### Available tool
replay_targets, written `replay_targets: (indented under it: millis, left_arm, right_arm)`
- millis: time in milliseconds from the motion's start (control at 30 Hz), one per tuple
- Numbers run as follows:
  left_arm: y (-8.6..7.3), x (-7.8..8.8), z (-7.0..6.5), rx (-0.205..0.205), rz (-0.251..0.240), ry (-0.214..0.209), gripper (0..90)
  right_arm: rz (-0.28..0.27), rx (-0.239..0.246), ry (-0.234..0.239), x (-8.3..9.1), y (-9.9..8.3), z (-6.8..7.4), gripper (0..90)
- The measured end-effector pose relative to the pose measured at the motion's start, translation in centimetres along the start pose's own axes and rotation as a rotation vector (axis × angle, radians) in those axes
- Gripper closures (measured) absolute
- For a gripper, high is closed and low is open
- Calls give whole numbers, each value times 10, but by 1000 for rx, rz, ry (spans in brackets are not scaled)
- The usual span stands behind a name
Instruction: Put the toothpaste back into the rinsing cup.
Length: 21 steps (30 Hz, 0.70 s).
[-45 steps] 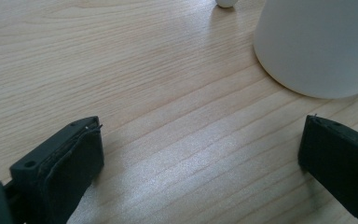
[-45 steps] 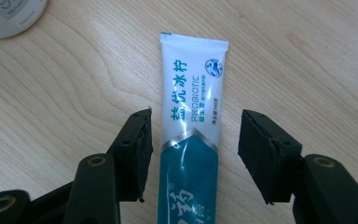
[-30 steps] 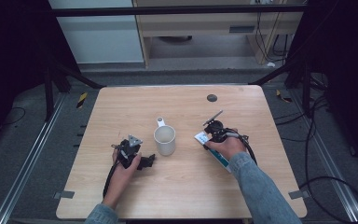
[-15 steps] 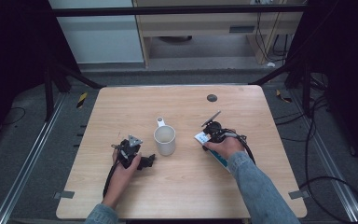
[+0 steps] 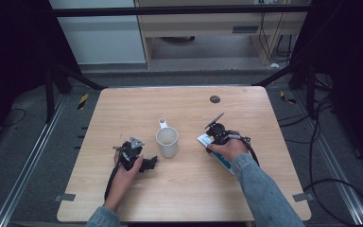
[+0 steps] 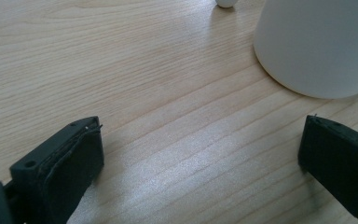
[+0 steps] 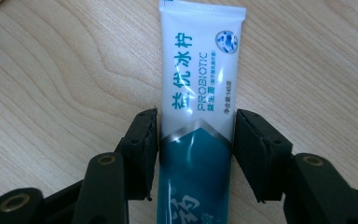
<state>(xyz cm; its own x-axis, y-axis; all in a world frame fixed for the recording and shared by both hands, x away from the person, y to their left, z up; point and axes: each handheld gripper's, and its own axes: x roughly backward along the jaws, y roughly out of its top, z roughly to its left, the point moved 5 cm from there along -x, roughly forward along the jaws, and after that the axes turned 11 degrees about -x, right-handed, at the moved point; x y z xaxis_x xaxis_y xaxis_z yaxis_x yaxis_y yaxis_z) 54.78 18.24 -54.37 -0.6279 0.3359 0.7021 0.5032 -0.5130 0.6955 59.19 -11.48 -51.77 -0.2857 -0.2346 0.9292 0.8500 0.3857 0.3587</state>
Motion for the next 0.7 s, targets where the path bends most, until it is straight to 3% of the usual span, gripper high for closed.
replay_targets:
  millis: [700]
  left_arm:
    - [0,0,0,0,0,0,0]
  right_arm:
    - [6,22,-19,0,-1,2,553]
